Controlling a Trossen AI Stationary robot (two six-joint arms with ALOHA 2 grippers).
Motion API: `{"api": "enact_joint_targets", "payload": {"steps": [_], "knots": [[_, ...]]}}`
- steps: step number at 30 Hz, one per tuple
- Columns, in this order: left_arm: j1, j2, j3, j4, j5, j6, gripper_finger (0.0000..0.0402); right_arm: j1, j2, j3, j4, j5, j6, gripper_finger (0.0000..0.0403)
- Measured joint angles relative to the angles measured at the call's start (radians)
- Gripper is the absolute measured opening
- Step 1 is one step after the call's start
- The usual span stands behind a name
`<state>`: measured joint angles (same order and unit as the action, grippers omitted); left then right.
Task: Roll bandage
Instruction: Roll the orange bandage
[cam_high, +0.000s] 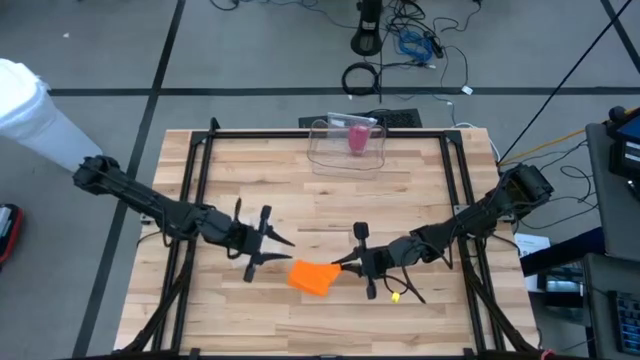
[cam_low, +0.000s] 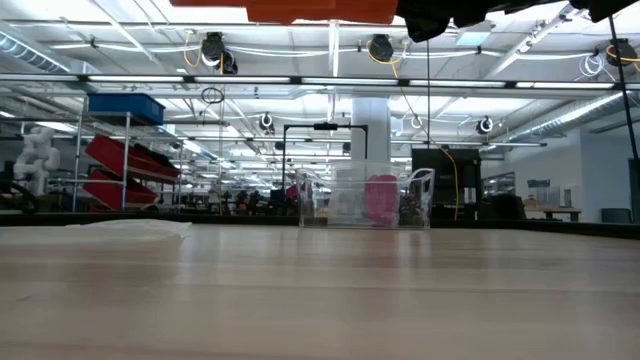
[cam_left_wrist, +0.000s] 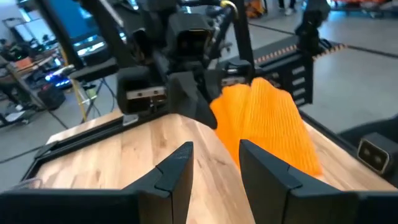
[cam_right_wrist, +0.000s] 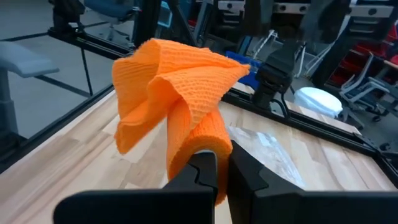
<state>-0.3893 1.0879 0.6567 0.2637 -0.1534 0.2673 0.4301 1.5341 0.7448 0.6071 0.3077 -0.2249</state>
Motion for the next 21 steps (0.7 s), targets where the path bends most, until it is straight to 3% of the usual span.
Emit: {"api": "enact_joint_targets", "payload": {"steps": [21], "knots": [[0.028,0.123,0.026,0.043,0.083,0.001,0.0135,-0.001,0.000,0.000,0.001,0.001,-0.020,0.0004]]}}
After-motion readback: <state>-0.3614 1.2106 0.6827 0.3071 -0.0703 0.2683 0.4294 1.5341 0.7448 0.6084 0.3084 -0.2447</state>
